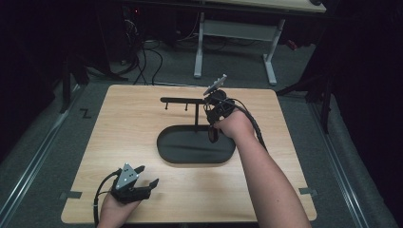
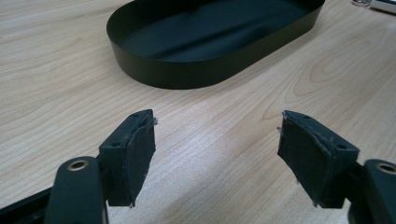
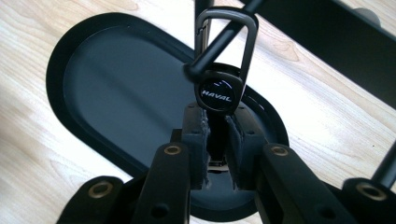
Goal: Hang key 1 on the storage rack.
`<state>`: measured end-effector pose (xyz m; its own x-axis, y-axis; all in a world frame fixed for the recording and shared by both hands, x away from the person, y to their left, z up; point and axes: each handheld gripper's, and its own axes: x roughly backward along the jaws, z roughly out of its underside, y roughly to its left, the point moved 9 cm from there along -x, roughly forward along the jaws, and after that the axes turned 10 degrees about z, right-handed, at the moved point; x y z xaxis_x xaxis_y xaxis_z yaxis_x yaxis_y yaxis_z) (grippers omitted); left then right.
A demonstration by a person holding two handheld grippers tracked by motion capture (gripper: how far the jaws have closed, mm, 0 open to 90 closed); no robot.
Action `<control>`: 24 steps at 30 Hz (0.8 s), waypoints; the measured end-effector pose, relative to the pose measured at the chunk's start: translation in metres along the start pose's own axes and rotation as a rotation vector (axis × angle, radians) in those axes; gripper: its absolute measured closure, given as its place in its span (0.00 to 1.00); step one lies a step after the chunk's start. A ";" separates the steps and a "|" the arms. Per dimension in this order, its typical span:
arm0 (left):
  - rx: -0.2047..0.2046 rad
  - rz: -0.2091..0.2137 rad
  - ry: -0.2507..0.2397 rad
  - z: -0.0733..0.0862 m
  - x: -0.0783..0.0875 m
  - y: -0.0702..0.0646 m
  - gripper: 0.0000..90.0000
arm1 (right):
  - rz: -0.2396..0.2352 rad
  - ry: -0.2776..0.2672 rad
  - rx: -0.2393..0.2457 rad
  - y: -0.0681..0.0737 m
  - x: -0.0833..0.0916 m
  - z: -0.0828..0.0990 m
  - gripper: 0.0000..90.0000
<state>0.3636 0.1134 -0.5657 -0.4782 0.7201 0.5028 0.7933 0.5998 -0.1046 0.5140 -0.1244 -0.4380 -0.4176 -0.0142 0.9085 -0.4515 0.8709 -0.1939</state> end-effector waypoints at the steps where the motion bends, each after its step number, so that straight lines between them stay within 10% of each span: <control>1: 0.000 0.000 0.000 0.000 0.000 0.000 0.31 | -0.001 -0.001 -0.003 -0.001 -0.001 0.000 0.88; 24: -0.004 0.003 0.007 0.001 -0.001 0.000 0.31 | 0.001 -0.027 -0.020 -0.004 0.005 0.004 0.83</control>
<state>0.3638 0.1128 -0.5666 -0.4735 0.7192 0.5084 0.7960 0.5965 -0.1025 0.5103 -0.1300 -0.4341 -0.4388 -0.0264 0.8982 -0.4354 0.8806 -0.1869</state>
